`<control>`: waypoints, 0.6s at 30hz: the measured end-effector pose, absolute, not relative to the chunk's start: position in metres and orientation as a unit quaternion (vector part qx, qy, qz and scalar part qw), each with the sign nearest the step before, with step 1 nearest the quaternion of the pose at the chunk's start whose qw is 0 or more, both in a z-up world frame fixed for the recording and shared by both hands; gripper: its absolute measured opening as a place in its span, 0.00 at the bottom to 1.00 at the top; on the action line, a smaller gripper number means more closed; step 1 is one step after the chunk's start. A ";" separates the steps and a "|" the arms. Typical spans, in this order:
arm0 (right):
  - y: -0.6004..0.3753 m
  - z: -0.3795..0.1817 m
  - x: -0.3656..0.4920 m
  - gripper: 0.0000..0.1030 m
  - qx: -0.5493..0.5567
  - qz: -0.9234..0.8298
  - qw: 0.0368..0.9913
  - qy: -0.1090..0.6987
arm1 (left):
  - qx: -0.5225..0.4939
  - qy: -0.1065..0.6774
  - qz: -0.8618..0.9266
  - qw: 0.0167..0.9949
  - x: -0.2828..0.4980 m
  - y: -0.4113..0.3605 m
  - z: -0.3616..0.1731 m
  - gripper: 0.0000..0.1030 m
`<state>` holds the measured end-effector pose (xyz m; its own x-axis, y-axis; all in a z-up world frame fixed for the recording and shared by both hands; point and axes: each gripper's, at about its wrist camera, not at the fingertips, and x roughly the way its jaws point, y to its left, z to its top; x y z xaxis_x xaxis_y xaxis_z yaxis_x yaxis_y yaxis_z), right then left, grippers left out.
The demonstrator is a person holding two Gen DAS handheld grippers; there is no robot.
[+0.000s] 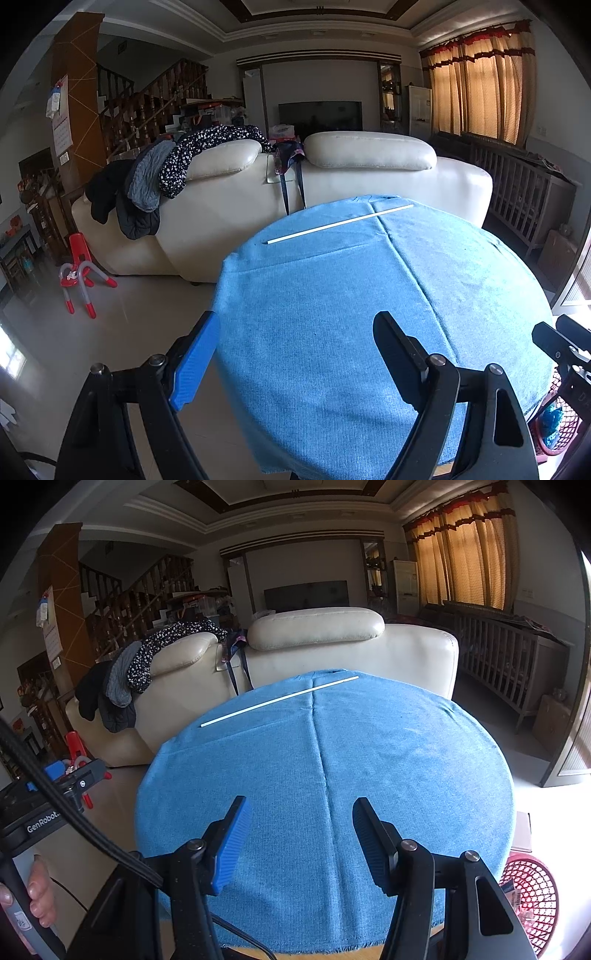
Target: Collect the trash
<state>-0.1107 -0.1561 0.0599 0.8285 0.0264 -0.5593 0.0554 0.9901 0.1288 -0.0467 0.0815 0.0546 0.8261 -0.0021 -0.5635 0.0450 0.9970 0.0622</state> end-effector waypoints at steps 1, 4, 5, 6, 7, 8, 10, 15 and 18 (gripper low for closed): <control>-0.156 0.060 -0.111 0.60 0.070 -0.008 0.954 0.293 | 0.036 0.295 -0.012 0.955 -0.047 0.082 0.055 0.83; -0.156 0.061 -0.111 0.60 0.070 -0.007 0.954 0.293 | 0.035 0.294 -0.013 0.955 -0.047 0.082 0.055 0.83; -0.156 0.061 -0.111 0.60 0.069 -0.008 0.954 0.293 | 0.035 0.294 -0.014 0.955 -0.047 0.082 0.056 0.83; -0.156 0.061 -0.111 0.60 0.069 -0.007 0.953 0.293 | 0.035 0.295 -0.015 0.955 -0.047 0.082 0.055 0.83; -0.156 0.060 -0.110 0.60 0.069 -0.007 0.953 0.294 | 0.035 0.295 -0.014 0.955 -0.047 0.082 0.055 0.83; -0.155 0.061 -0.110 0.60 0.068 -0.007 0.953 0.294 | 0.035 0.294 -0.014 0.955 -0.047 0.082 0.056 0.83; -0.155 0.061 -0.109 0.60 0.067 -0.007 0.953 0.295 | 0.036 0.295 -0.014 0.955 -0.046 0.082 0.056 0.83; -0.155 0.060 -0.109 0.60 0.067 -0.008 0.953 0.296 | 0.034 0.295 -0.014 0.955 -0.046 0.083 0.056 0.83; -0.154 0.060 -0.109 0.60 0.067 -0.008 0.953 0.296 | 0.034 0.295 -0.015 0.955 -0.046 0.083 0.056 0.83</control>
<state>-0.1085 -0.1542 0.0601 0.8246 0.0249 -0.5652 0.0543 0.9909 0.1230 -0.0464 0.0827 0.0564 0.8253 -0.0088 -0.5646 0.0492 0.9972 0.0563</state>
